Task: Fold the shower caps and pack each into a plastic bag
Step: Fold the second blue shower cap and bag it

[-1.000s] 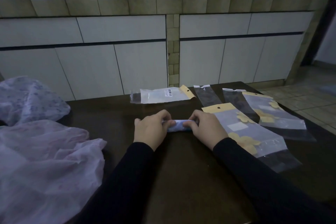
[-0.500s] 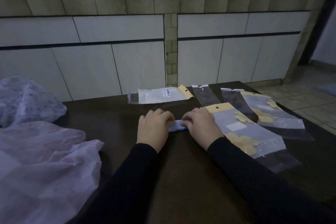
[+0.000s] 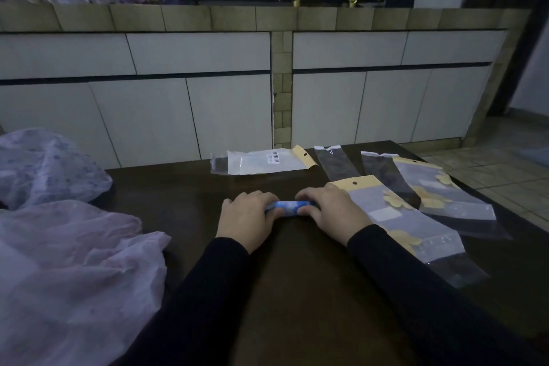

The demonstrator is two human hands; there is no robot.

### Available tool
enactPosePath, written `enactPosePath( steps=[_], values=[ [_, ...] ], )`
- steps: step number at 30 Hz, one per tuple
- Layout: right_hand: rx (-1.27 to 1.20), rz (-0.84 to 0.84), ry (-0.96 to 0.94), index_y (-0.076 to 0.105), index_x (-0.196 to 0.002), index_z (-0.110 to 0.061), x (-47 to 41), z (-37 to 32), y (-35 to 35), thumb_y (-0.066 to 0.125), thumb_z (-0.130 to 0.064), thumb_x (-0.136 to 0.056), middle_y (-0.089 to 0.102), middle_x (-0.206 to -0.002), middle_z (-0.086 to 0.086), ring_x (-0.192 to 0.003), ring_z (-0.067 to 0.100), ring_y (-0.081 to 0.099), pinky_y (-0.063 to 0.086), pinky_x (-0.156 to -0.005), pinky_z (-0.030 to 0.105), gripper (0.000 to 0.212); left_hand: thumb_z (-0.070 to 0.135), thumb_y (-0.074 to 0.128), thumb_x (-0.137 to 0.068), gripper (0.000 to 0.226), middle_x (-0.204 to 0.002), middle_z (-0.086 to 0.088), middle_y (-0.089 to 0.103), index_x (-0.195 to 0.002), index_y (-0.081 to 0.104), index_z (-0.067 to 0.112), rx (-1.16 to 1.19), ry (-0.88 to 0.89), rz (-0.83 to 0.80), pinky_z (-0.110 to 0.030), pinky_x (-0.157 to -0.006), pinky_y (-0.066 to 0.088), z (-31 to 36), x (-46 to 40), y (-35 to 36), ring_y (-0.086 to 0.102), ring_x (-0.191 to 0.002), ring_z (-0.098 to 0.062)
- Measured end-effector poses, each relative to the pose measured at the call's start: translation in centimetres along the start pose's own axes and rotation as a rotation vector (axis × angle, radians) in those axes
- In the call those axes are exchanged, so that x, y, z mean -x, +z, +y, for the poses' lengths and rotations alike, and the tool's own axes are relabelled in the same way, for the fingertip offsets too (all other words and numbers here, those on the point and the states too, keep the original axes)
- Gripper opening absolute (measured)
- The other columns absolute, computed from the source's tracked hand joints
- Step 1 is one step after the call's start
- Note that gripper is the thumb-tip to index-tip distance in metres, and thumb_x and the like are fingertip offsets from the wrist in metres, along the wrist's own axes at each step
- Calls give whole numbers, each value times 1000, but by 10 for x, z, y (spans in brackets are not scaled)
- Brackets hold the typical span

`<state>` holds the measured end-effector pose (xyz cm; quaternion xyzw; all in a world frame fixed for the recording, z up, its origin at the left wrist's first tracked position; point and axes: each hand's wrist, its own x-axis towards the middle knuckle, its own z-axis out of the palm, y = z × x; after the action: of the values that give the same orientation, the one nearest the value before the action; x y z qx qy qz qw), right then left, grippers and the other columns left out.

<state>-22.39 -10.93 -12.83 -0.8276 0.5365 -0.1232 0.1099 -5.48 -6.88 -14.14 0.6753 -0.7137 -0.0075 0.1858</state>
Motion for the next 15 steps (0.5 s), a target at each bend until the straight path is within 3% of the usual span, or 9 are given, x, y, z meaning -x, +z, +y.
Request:
enactPosePath(
  steps=[7,11,15],
  values=[
    [79,101,-52,58,-124,-26,2,-3,7,55,-29,-94,58,-112,-1,-105,14,45,37,-91,27,30,47,53,-92,40,-121,9,58,-130,52,36,78,32,-49,-32,-96,38,-6,0,-3,47,-110,-11],
    [56,118,-61,59,-121,-27,7,-1,8,55,-31,-94,60,-111,-2,-105,14,46,36,-91,28,28,50,57,-89,37,-112,12,61,-123,57,37,71,37,-1,-29,-91,42,-5,2,-3,50,-102,-7],
    [3,193,55,44,-136,-33,21,1,3,63,-41,-87,54,-125,-2,-117,16,47,43,-99,35,53,47,54,-91,29,-104,15,58,-118,56,38,1,85,112,-25,-85,33,0,4,0,47,-91,-2]
  ],
)
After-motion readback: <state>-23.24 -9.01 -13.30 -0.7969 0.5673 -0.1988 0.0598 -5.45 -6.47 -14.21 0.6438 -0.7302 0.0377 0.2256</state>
